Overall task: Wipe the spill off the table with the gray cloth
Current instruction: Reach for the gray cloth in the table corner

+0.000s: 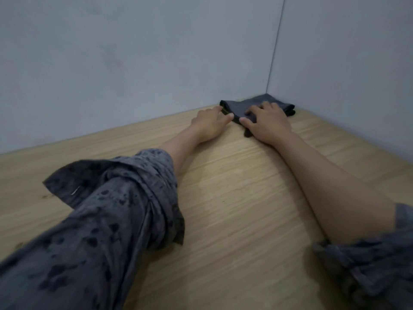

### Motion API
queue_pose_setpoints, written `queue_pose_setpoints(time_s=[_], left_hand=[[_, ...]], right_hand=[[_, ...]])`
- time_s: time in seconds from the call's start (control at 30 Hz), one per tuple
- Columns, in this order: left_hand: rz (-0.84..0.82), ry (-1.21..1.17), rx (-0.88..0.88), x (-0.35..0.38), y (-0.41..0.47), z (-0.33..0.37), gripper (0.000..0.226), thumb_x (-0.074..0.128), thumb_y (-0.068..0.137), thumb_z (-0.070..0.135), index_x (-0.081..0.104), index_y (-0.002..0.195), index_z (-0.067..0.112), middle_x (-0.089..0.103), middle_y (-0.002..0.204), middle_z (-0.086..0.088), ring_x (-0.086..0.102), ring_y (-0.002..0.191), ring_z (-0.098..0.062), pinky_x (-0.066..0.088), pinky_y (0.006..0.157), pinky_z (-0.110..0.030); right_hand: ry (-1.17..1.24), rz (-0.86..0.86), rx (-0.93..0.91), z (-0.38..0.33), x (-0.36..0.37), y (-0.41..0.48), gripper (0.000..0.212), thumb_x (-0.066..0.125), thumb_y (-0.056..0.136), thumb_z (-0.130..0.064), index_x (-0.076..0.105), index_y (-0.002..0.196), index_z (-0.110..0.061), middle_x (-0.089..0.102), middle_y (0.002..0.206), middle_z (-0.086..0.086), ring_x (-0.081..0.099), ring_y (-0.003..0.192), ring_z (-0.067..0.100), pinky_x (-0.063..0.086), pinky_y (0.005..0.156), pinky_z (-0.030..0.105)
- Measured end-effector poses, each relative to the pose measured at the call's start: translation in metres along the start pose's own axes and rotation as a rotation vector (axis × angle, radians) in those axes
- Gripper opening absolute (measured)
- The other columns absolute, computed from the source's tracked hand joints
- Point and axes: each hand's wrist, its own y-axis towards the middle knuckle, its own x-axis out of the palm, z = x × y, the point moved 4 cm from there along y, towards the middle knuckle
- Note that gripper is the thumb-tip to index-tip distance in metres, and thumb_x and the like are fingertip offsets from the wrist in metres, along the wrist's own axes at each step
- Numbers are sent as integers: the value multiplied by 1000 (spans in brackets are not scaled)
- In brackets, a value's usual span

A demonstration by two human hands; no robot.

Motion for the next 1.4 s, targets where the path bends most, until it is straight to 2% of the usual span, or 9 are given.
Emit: queue_pose_setpoints(time_s=[0.23, 0.37, 0.5, 0.63, 0.73, 0.93, 1.07, 1.2, 1.4], left_hand=[[143, -335, -192, -4, 9, 6, 83, 59, 83, 50, 21, 146, 11, 38, 149, -13, 36, 137, -33, 32, 110, -40], [136, -370, -220, -9, 7, 5, 66, 80, 69, 32, 55, 121, 1, 61, 114, -8, 57, 109, -22, 45, 84, -29], [34, -398, -220, -16, 8, 2, 44, 82, 67, 27, 71, 103, 5, 69, 102, -7, 63, 96, -21, 50, 83, -29], [6, -516, -144, -19, 1, 6, 32, 76, 75, 22, 69, 101, 4, 66, 94, -8, 60, 86, -19, 48, 74, -28], [-13, -592, -142, -19, -9, 9, 33, 73, 78, 18, 67, 106, 1, 66, 97, -11, 61, 89, -22, 52, 86, -36], [9, -855, -93, -40, -54, 32, 24, 62, 88, 19, 62, 107, 4, 64, 93, -7, 60, 79, -14, 49, 63, -20], [28, -919, -36, -78, -107, 47, 33, 54, 93, 24, 59, 120, 6, 66, 115, -10, 62, 102, -21, 52, 81, -27], [-11, -972, 4, -103, -171, 55, 36, 50, 95, 23, 54, 128, 8, 63, 122, -9, 61, 109, -22, 51, 81, -28], [35, -895, 12, -117, -255, 49, 32, 52, 94, 27, 60, 119, 8, 66, 114, -8, 63, 104, -21, 51, 86, -31]], right_hand=[[547, -144, -155, -6, -15, -12, 31, 67, 81, -46, 74, 93, -18, 69, 99, 5, 58, 97, 14, 43, 81, 27], [775, -59, -92, -4, -22, -8, 21, 71, 80, -39, 70, 79, -19, 67, 76, -1, 62, 74, 10, 48, 73, 26], [612, 77, -37, 1, -17, 3, 21, 61, 89, -33, 70, 94, -15, 66, 90, -2, 58, 89, 13, 43, 69, 22], [522, -12, 7, 2, -6, 3, 33, 53, 92, -39, 69, 106, -13, 67, 114, 11, 57, 110, 28, 45, 90, 38], [509, -44, 44, -2, -8, -7, 38, 48, 92, -45, 65, 112, -18, 63, 122, 12, 52, 119, 31, 45, 98, 45], [748, -46, 122, -28, -42, -47, 47, 37, 96, -51, 59, 118, -16, 60, 124, 7, 55, 112, 23, 40, 85, 32], [935, -64, 146, -57, -81, -85, 59, 30, 95, -59, 49, 129, -15, 55, 130, 2, 51, 122, 22, 40, 97, 37], [1181, -166, 267, -92, -100, -132, 72, 27, 88, -70, 39, 141, -23, 49, 135, -2, 48, 122, 23, 44, 89, 45], [1258, -21, 224, -130, -115, -189, 43, 41, 95, -50, 56, 110, -12, 64, 109, 7, 60, 93, 20, 50, 82, 37]])
